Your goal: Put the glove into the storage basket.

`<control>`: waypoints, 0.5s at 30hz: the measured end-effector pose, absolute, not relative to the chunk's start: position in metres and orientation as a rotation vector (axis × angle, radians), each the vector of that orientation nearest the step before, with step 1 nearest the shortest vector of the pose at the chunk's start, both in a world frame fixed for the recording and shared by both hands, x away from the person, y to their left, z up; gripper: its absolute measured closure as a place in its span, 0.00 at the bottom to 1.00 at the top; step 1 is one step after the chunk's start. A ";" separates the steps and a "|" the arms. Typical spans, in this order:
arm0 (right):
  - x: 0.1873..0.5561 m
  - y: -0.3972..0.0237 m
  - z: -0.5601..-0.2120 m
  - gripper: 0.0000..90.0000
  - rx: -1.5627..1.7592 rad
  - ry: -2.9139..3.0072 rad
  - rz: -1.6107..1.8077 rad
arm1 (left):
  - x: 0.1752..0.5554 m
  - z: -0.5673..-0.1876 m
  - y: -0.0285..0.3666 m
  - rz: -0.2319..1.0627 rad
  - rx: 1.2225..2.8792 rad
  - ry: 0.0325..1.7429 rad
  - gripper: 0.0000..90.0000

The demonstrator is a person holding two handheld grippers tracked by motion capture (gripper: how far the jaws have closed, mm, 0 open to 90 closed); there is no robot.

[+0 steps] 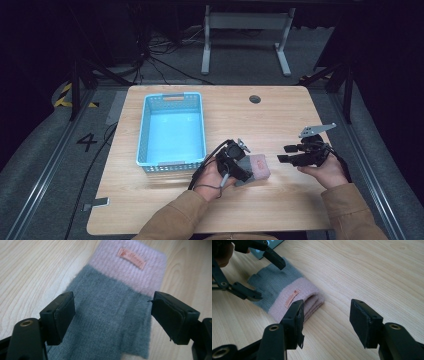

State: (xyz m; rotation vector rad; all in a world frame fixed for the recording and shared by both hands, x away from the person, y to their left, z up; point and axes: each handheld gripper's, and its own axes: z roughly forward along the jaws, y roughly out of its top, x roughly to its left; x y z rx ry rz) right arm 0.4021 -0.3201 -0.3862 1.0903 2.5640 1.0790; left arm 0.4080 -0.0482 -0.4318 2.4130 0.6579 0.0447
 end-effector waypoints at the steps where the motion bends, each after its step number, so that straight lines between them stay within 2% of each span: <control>1: 0.402 -0.320 -0.386 0.51 1.092 2.564 1.079 | 0.409 -0.434 -0.050 0.048 2.422 0.662 0.22; 15: 0.402 -0.319 -0.387 0.51 1.083 2.570 1.097 | 0.407 -0.443 -0.058 0.084 2.493 0.623 0.17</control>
